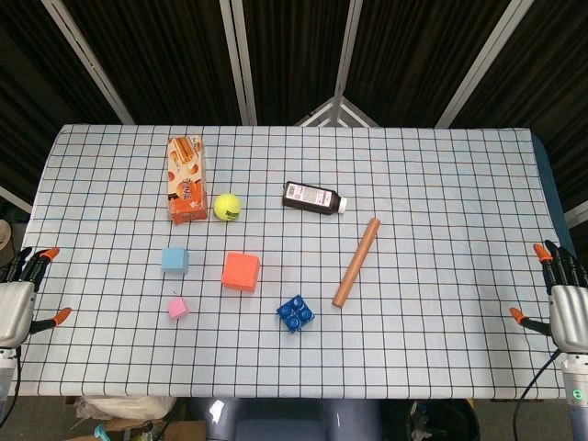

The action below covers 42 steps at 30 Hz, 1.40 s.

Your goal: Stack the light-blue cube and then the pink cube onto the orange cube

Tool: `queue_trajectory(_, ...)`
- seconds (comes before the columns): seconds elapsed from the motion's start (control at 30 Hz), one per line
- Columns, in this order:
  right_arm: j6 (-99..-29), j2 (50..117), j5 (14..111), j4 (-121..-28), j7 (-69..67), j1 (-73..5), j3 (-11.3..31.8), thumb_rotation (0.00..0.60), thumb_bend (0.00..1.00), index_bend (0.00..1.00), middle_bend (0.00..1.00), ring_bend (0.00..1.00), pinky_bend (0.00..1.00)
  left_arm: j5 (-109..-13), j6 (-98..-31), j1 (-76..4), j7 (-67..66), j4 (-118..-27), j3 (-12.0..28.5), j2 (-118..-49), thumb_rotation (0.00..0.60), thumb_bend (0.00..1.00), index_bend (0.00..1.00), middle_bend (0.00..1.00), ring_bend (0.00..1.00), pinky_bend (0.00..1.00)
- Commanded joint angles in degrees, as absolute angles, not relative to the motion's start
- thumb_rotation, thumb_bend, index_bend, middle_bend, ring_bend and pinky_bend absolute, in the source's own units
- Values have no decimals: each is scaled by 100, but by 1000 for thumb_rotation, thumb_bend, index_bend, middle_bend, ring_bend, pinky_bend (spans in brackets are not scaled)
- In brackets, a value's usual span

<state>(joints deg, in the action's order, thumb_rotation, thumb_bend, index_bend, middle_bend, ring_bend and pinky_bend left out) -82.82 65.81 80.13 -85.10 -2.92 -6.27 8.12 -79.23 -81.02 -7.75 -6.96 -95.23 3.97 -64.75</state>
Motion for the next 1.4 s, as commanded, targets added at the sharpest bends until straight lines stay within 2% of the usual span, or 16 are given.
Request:
queue_trajectory(0.03, -8306, 6578, 8039, -8509, -298, -620, 802, 600, 70, 0, 44, 16, 119, -7930, -8111, -773, -725, -9540, 394, -6481, 600, 221, 102, 110, 48, 149)
queue_trajectory(0.77, -8344, 6521, 8123, -8560, -300, -586, 736, 600, 70, 0, 44, 16, 119, -7873, -8031, -807, -742, -9543, 406, -6496, 600, 221, 97, 106, 48, 150)
queue_trajectory(0.93, -8273, 6504, 8142, -8549, -370, -609, 711, 600, 70, 0, 44, 16, 119, -7911, -7879, -880, -667, -9574, 381, -6480, 600, 219, 96, 133, 61, 189)
queue_trajectory(1.07, -8185, 6497, 8123, -8520, -438, -644, 710, 600, 70, 0, 44, 16, 119, -7919, -7607, -1040, -354, -9638, 433, -6388, 600, 215, 90, 271, 174, 282)
queue_trajectory(1.13, -8156, 6485, 8136, -8506, -503, -657, 704, 600, 70, 0, 45, 16, 119, -7844, -7398, -1171, -353, -9767, 490, -6284, 600, 215, 92, 377, 275, 371)
queue_trajectory(1.2, -8129, 6481, 8141, -8485, -556, -665, 697, 600, 70, 0, 45, 16, 119, -7718, -7201, -1300, -385, -9932, 567, -6201, 600, 214, 112, 524, 424, 520)
queue_trajectory(1.27, -8095, 6476, 8142, -8462, -619, -676, 690, 600, 70, 0, 44, 16, 119, -7582, -6993, -1446, -427, -10109, 652, -6132, 600, 210, 145, 628, 533, 637)
queue_trajectory(1.4, -8054, 6454, 8149, -8404, -756, -683, 679, 600, 70, 0, 45, 16, 119, -7170, -6395, -1846, -590, -10519, 830, -6001, 600, 202, 206, 748, 658, 765)
